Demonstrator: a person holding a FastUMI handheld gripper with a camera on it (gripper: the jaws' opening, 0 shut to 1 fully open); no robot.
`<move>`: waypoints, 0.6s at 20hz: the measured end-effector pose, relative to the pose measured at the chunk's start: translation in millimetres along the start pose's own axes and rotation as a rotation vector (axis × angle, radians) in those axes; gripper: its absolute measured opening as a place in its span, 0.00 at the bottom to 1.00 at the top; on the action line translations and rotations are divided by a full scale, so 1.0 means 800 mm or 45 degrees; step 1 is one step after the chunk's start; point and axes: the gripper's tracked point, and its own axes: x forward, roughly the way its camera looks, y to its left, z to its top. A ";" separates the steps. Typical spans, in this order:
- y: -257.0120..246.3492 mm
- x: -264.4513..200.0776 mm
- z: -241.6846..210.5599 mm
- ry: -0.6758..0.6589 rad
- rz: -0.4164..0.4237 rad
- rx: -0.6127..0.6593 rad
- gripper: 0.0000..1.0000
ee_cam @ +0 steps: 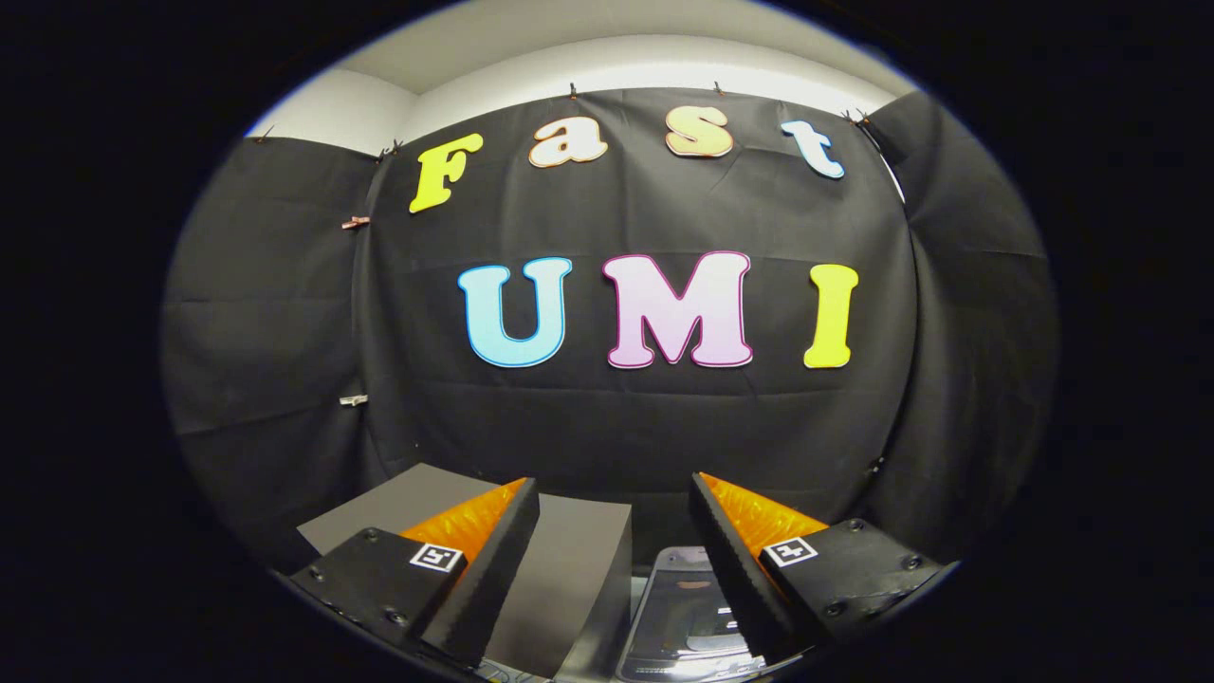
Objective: Put the clothes into the washing machine and then close the washing machine lid.
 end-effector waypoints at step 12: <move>-0.005 -0.014 0.001 -0.020 -0.018 -0.046 0.99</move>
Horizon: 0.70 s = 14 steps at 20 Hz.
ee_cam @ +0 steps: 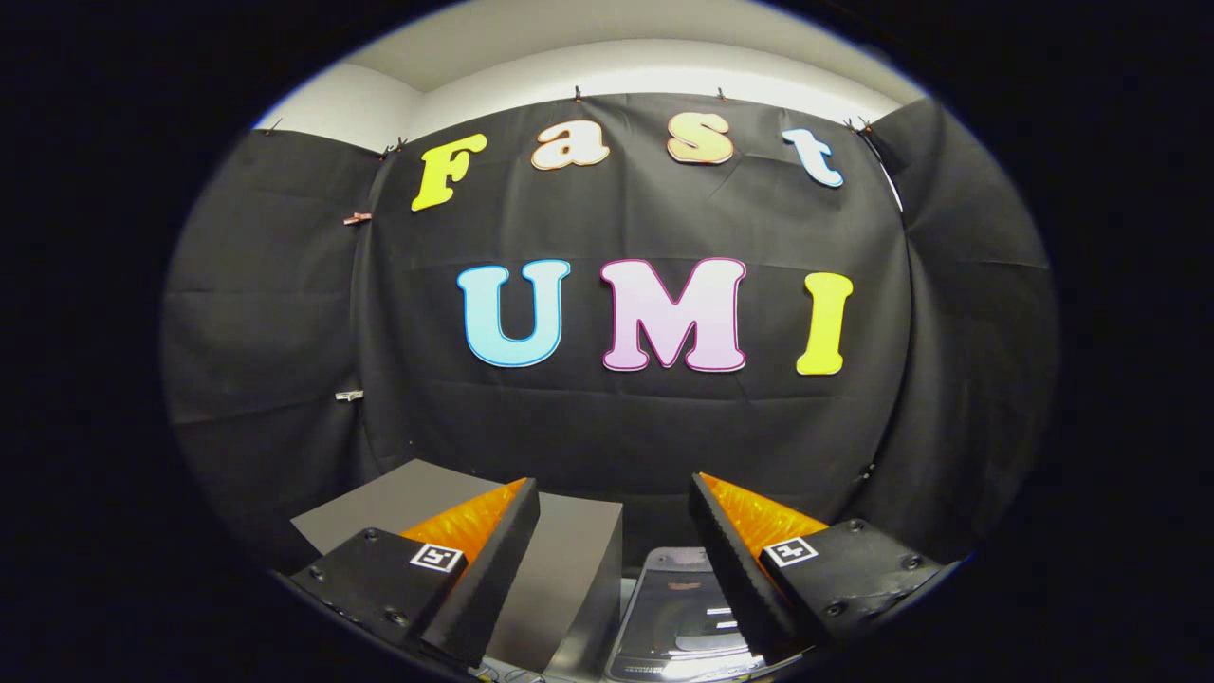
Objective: Put the clothes into the washing machine and then close the washing machine lid.
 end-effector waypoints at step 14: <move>-0.011 -0.008 -0.011 0.023 -0.019 -0.003 0.99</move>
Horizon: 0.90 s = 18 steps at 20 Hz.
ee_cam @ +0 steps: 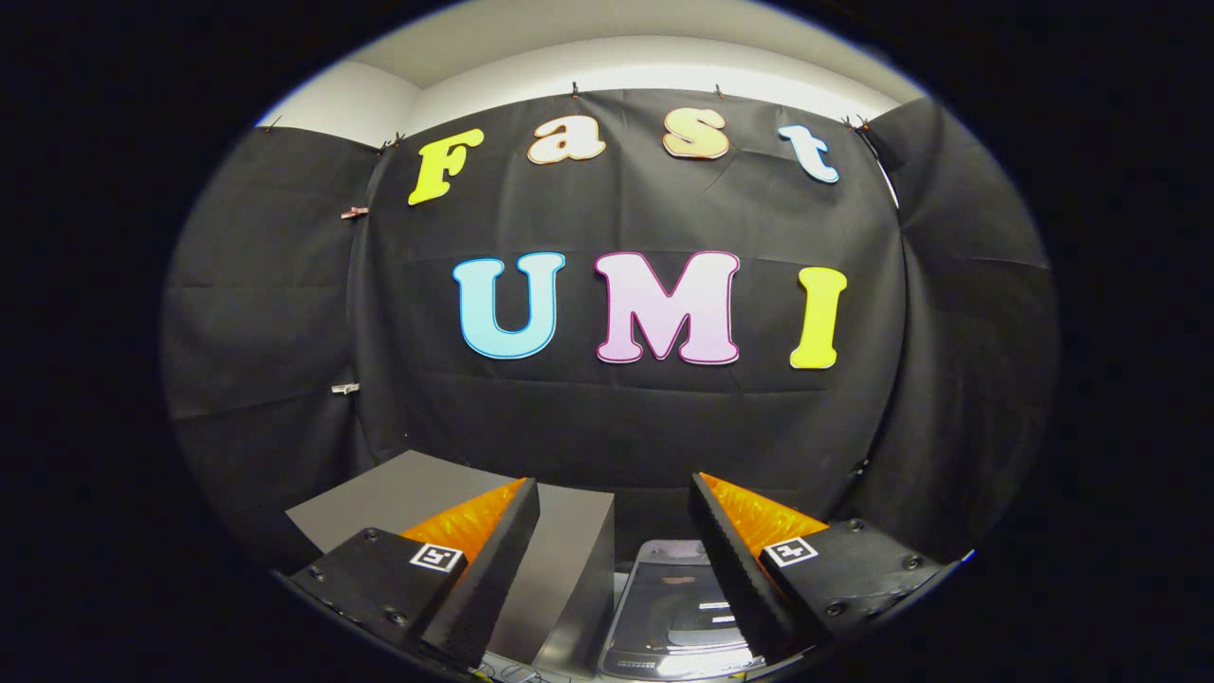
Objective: Put the clothes into the washing machine and then close the washing machine lid.
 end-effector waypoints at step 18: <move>0.003 0.000 0.007 -0.012 -0.005 -0.019 0.99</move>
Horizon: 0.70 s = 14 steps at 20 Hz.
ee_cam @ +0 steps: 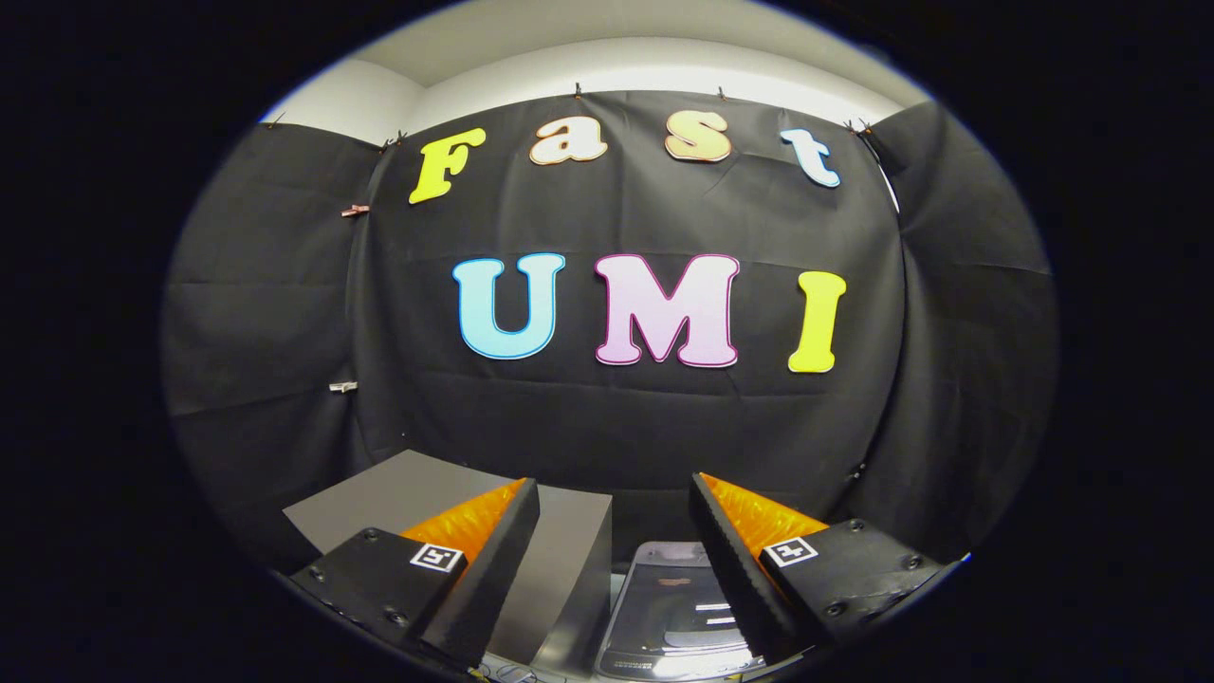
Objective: Put the clothes into the washing machine and then close the washing machine lid.
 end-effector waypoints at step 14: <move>0.003 -0.002 0.003 0.004 0.013 -0.001 0.99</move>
